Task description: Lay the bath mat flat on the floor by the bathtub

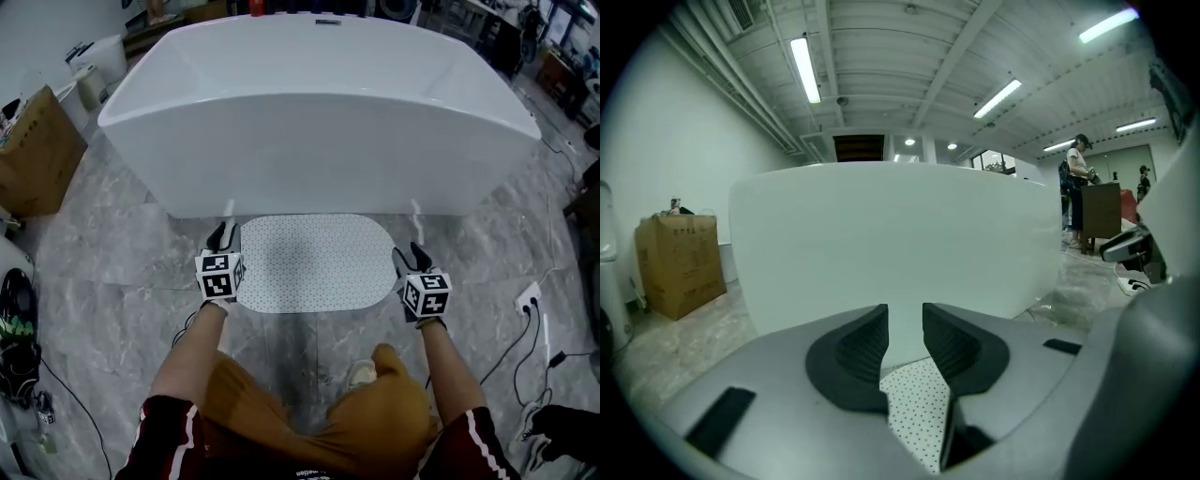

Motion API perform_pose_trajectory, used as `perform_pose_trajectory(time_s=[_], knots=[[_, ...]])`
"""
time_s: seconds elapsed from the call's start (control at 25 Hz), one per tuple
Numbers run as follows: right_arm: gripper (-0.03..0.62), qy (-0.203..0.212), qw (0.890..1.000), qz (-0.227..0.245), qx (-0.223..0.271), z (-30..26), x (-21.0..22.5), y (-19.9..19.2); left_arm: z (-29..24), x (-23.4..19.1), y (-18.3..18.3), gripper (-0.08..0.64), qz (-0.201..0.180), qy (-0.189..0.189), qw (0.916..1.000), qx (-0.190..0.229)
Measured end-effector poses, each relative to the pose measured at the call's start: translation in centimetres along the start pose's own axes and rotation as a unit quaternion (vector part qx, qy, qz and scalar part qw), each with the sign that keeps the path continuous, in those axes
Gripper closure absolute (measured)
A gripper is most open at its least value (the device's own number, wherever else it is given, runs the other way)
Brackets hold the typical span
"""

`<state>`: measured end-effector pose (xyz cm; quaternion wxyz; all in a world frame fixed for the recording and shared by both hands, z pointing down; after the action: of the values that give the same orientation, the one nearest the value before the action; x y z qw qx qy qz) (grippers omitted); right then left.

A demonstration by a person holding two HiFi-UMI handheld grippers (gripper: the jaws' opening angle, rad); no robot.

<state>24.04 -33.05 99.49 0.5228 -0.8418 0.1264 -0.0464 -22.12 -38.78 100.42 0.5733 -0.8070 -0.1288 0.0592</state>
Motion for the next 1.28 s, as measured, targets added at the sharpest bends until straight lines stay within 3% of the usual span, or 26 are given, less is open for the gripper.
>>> perform_pose_trajectory(time_s=[0.4,0.68,0.92,1.28], knots=[[0.382,-0.019,0.999,-0.021,0.033,4.7,-1.0,6.6,5.0,0.5,6.0,0.436,0.0,-0.028,0.9993,0.024],[0.383,-0.019,0.999,0.005,0.04,8.1,-2.5,10.0,10.2,-0.2,10.0,0.451,0.023,-0.021,0.9959,0.085],[0.388,-0.021,0.996,-0.025,0.084,9.7,-3.7,13.6,14.6,-0.8,14.2,0.456,0.082,-0.028,0.9887,0.122],[0.391,-0.011,0.993,-0.036,0.116,9.0,-4.6,16.2,14.3,1.9,18.3,0.456,0.011,-0.047,0.9897,0.135]])
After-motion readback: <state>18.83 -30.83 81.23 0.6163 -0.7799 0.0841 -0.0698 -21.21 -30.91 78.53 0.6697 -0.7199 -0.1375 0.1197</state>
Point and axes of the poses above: the fingertips, and each gripper's own axes: z backward along the fingers, x to its right, y out of its top, the point moved 8 cm from there along z, backward along the fingers, and after that the axes turned 2 degrees about -y, right-handed, at the moved point
